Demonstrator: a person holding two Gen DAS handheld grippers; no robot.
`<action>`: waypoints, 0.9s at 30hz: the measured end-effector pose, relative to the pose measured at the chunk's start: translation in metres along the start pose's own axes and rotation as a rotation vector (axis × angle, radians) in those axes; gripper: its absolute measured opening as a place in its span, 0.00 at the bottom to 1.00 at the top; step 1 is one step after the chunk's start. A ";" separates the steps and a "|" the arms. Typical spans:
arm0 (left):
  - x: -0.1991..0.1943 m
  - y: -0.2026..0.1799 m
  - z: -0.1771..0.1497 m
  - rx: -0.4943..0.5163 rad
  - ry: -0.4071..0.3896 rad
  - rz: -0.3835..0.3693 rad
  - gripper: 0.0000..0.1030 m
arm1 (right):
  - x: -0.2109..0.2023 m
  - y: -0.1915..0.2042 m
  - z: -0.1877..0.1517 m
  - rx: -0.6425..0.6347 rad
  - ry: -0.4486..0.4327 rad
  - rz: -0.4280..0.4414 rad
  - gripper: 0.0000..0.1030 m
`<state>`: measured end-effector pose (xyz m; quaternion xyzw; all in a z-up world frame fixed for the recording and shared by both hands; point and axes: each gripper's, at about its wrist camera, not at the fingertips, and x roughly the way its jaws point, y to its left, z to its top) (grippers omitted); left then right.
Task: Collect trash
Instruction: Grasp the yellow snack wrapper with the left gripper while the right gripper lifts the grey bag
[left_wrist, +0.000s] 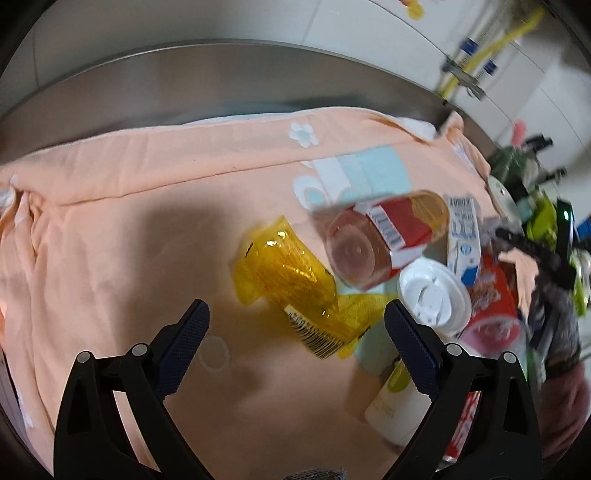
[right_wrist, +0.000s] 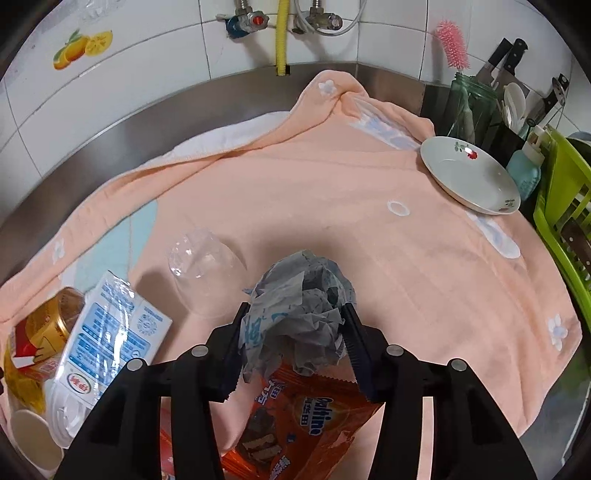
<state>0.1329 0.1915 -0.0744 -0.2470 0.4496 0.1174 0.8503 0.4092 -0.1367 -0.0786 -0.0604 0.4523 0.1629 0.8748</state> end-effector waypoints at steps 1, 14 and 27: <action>0.002 0.003 0.002 -0.044 0.010 -0.014 0.91 | -0.001 -0.001 0.000 0.003 -0.006 0.006 0.46; 0.043 0.012 0.006 -0.314 0.100 -0.056 0.73 | -0.034 0.003 -0.003 0.038 -0.097 0.096 0.43; 0.046 0.023 0.003 -0.313 0.083 -0.074 0.35 | -0.106 0.007 -0.024 0.103 -0.213 0.176 0.41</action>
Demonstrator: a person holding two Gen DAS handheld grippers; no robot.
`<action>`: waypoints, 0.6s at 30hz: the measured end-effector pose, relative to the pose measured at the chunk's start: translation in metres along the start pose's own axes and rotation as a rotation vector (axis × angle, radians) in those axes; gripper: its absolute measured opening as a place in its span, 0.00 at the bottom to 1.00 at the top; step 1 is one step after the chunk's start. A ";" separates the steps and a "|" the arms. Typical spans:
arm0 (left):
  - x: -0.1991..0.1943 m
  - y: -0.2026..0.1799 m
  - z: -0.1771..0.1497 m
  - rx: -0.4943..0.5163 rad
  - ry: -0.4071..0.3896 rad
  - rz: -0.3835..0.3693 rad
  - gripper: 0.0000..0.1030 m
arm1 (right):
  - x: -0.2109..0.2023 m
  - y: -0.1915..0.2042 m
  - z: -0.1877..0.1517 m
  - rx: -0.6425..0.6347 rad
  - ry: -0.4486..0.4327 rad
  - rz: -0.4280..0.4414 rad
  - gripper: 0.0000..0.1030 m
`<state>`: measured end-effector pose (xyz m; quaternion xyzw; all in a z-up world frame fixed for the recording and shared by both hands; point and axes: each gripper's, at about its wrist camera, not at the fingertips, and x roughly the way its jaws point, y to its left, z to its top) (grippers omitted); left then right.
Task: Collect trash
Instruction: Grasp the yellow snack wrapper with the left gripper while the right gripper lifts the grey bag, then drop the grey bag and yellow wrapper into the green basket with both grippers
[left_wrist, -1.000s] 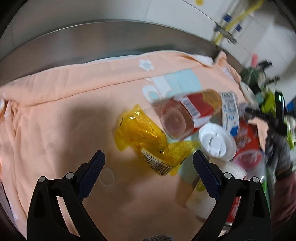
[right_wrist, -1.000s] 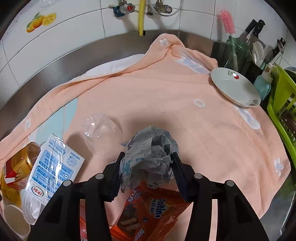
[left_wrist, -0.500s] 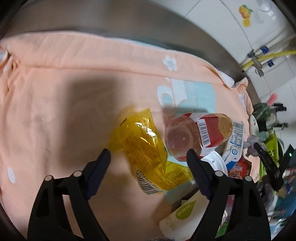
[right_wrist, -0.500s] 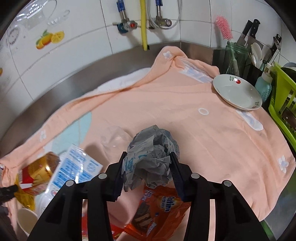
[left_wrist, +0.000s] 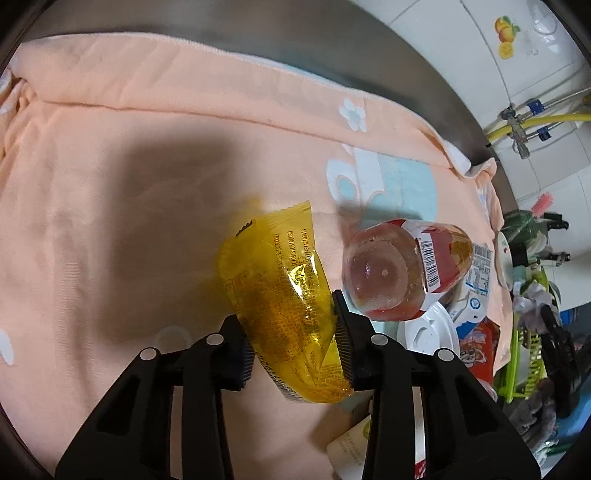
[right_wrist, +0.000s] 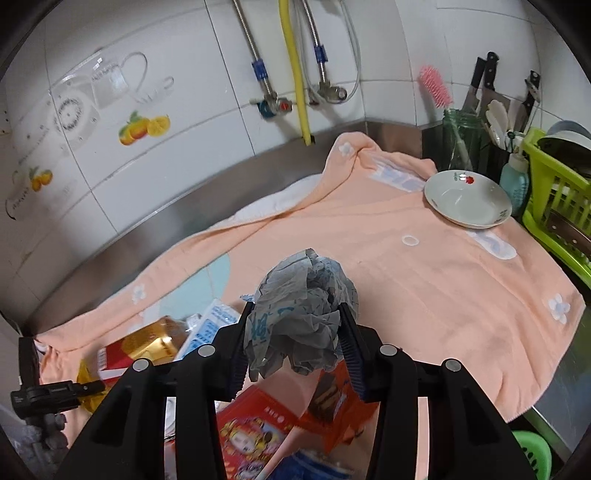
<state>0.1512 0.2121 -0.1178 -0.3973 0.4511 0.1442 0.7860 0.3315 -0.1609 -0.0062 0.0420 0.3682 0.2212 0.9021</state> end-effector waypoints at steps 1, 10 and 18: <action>-0.005 0.000 0.000 0.014 -0.013 0.005 0.35 | -0.005 0.000 -0.001 0.003 -0.006 0.004 0.41; -0.055 -0.004 -0.006 0.095 -0.079 -0.046 0.34 | -0.074 -0.015 -0.024 0.054 -0.082 -0.027 0.41; -0.090 -0.064 -0.035 0.282 -0.097 -0.178 0.34 | -0.134 -0.055 -0.091 0.087 -0.068 -0.209 0.41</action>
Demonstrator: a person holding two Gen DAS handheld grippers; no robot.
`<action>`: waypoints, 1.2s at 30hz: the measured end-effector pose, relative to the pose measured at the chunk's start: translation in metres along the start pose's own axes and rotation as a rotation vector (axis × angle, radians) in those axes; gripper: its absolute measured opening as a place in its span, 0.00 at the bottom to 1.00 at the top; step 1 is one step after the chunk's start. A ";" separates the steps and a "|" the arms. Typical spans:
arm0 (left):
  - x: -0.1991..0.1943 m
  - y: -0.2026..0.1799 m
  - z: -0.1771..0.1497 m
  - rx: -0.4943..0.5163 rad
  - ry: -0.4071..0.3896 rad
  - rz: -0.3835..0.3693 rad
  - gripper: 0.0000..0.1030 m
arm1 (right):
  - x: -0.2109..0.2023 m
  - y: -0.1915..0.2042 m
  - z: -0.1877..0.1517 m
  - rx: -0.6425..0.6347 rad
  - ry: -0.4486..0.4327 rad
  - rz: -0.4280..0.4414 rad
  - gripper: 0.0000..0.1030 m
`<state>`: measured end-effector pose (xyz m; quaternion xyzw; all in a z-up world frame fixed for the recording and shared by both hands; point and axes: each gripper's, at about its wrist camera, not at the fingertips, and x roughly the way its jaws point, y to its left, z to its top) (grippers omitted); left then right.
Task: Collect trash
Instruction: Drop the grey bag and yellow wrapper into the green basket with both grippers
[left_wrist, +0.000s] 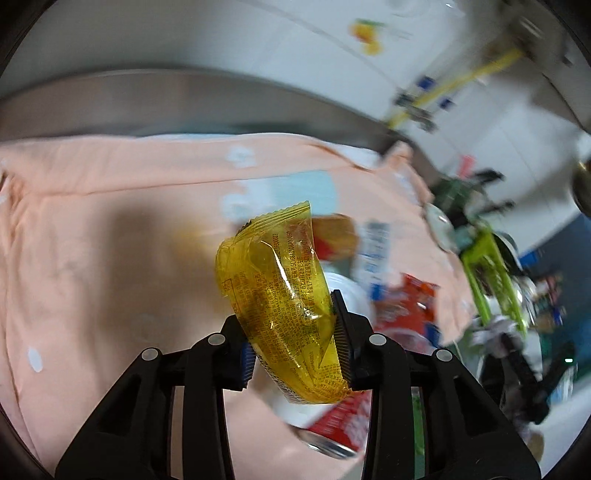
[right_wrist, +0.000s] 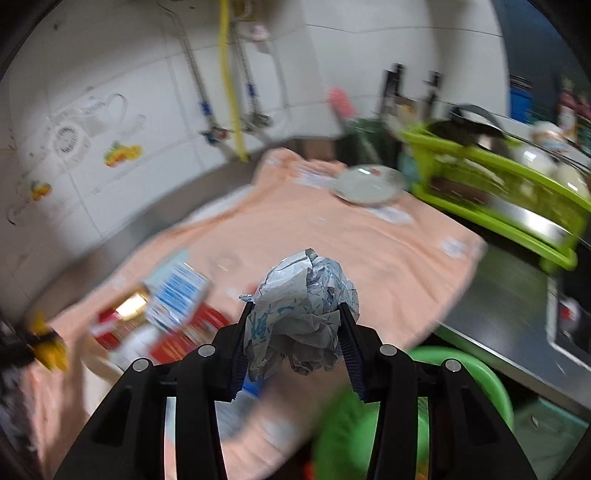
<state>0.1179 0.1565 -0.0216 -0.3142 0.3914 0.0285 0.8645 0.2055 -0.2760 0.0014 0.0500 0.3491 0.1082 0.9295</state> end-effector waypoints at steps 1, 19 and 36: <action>-0.001 -0.015 -0.004 0.033 0.006 -0.028 0.34 | -0.004 -0.012 -0.014 0.009 0.021 -0.048 0.41; 0.042 -0.208 -0.097 0.424 0.192 -0.231 0.34 | -0.033 -0.114 -0.114 0.188 0.105 -0.146 0.70; 0.120 -0.321 -0.202 0.724 0.382 -0.245 0.37 | -0.100 -0.158 -0.134 0.250 -0.002 -0.213 0.85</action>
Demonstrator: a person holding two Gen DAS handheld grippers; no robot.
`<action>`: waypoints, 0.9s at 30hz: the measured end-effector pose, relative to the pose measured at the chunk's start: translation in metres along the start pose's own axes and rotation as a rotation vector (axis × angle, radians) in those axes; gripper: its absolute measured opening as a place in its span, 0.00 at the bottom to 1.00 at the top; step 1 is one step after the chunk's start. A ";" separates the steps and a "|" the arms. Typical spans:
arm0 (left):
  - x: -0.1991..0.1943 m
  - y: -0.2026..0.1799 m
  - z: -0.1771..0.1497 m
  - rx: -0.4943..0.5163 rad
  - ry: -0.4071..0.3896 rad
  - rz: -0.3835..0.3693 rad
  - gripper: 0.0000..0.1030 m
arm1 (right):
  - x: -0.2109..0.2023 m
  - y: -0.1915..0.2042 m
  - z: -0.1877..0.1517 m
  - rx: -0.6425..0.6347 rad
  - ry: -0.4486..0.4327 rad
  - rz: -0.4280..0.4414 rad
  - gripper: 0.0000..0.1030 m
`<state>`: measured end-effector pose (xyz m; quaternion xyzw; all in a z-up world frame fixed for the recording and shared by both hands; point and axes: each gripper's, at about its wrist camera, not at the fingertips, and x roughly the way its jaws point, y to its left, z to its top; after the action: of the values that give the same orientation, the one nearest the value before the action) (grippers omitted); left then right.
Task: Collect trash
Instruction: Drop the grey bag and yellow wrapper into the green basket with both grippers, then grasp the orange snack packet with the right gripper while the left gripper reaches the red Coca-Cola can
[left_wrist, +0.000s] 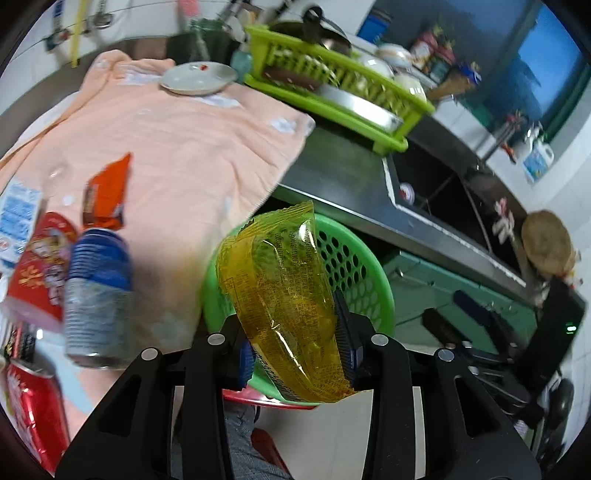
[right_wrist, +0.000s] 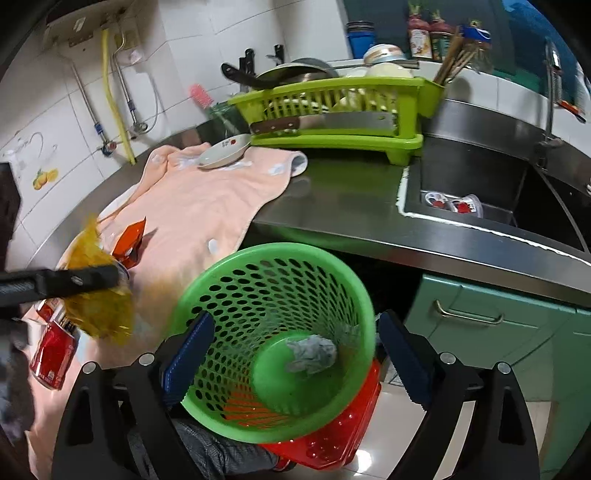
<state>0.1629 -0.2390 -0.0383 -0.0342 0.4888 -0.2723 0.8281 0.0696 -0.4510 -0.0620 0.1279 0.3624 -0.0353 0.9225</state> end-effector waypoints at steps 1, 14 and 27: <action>0.007 -0.004 0.000 0.011 0.014 -0.001 0.37 | -0.003 -0.004 -0.001 0.013 -0.005 0.005 0.85; 0.029 -0.013 -0.001 0.043 0.040 -0.001 0.57 | -0.005 -0.013 -0.004 0.028 -0.003 0.014 0.85; -0.043 0.051 -0.013 -0.022 -0.067 0.070 0.57 | 0.012 0.034 0.006 -0.027 0.028 0.090 0.85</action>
<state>0.1576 -0.1727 -0.0274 -0.0352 0.4649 -0.2363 0.8525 0.0878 -0.4197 -0.0582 0.1322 0.3698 0.0130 0.9196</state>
